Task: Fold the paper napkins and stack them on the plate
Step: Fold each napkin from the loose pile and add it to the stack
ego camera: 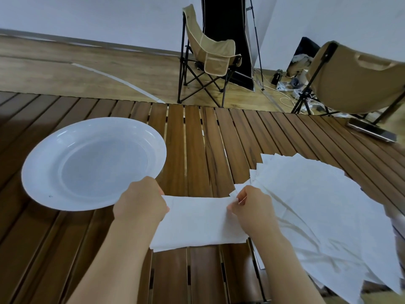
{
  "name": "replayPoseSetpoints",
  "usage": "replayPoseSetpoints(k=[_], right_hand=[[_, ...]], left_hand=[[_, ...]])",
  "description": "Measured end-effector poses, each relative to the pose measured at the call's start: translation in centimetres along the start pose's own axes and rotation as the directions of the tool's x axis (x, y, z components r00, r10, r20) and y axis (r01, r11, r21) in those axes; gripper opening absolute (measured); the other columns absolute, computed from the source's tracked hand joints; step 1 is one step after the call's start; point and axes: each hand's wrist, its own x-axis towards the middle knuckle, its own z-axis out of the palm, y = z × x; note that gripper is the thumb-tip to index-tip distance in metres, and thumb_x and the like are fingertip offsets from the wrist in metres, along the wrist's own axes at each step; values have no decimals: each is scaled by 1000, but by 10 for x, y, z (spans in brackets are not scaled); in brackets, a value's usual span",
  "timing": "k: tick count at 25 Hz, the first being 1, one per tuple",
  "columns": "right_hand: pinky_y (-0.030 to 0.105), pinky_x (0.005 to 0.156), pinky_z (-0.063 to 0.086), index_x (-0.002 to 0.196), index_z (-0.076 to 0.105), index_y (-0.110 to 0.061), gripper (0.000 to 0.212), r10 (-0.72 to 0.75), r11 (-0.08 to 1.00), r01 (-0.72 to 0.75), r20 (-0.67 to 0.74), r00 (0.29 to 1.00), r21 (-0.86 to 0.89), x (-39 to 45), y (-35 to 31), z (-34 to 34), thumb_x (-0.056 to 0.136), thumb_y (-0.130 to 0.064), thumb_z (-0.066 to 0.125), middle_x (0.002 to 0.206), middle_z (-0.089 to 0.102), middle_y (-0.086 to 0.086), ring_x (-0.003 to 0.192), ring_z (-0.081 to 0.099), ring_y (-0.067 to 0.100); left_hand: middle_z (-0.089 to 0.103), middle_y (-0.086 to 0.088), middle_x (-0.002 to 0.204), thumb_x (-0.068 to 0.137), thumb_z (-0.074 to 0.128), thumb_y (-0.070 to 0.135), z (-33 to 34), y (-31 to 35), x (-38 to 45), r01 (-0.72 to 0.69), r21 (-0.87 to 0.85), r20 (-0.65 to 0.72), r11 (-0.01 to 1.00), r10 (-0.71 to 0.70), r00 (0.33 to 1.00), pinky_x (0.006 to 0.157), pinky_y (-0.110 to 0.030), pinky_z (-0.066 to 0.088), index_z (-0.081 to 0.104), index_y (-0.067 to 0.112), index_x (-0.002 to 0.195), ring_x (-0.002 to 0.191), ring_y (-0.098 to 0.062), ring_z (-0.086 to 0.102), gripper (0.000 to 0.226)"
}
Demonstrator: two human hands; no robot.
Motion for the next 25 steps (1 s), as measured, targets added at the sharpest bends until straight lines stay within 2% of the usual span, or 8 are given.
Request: replayPoseSetpoints(k=[3, 6, 8, 11, 15, 21, 25], right_hand=[[30, 67, 46, 96, 53, -16, 13, -59, 996, 51, -116, 991, -76, -4, -3, -9, 87, -17, 62, 94, 53, 1, 85, 54, 20], [33, 80, 43, 97, 60, -15, 17, -92, 956, 10, -266, 960, -295, -2, 0, -26, 83, -5, 60, 103, 50, 3, 95, 50, 23], [36, 85, 33, 100, 60, -17, 25, -24, 928, -95, -314, 949, -359, -1, 5, -37, 80, -2, 58, 109, 49, 4, 102, 48, 25], [44, 95, 30, 110, 56, -17, 32, 149, 925, -237, -290, 945, -297, -1, 11, -50, 82, -1, 53, 121, 46, 6, 112, 45, 30], [46, 94, 30, 106, 57, -14, 25, 260, 911, -325, -261, 930, -253, 1, 15, -57, 85, -1, 50, 100, 37, 4, 103, 46, 30], [45, 92, 30, 93, 55, -17, 12, 270, 910, -340, -284, 920, -237, 5, 20, -57, 84, -9, 58, 96, 35, 4, 89, 32, 24], [48, 95, 29, 85, 57, -14, 11, 269, 898, -365, -351, 897, -247, 7, 22, -54, 85, -5, 52, 93, 40, 5, 87, 33, 24]], left_hand=[[60, 0, 83, 86, 62, 26, -6, 10, -11, -3, 123, -150, 992, 22, 988, 60, -28, 41, 62, 19, 87, 72, -16, 52, 6], [64, 1, 89, 88, 60, 28, -14, 12, -20, -41, 51, -168, 998, 49, 985, 62, -28, 40, 64, 20, 89, 77, -18, 56, 9], [67, 1, 96, 88, 61, 28, -19, 8, -25, -76, -38, -126, 996, 71, 990, 67, -28, 44, 69, 22, 93, 85, -18, 60, 12], [67, 4, 102, 86, 65, 32, -24, 4, -28, -97, -187, -67, 978, 85, 994, 85, -31, 48, 70, 27, 103, 98, -18, 60, 18], [65, 6, 106, 89, 63, 33, -25, 4, -26, -125, -232, 4, 965, 129, 992, 85, -24, 41, 67, 26, 113, 102, -13, 57, 26], [61, 6, 109, 90, 61, 33, -24, 2, -23, -169, -245, 27, 955, 182, 983, 83, -21, 37, 63, 27, 118, 98, -10, 53, 29], [64, 5, 112, 91, 60, 30, -21, 0, -21, -190, -229, 26, 955, 201, 979, 80, -20, 40, 66, 26, 111, 99, -10, 56, 21]])
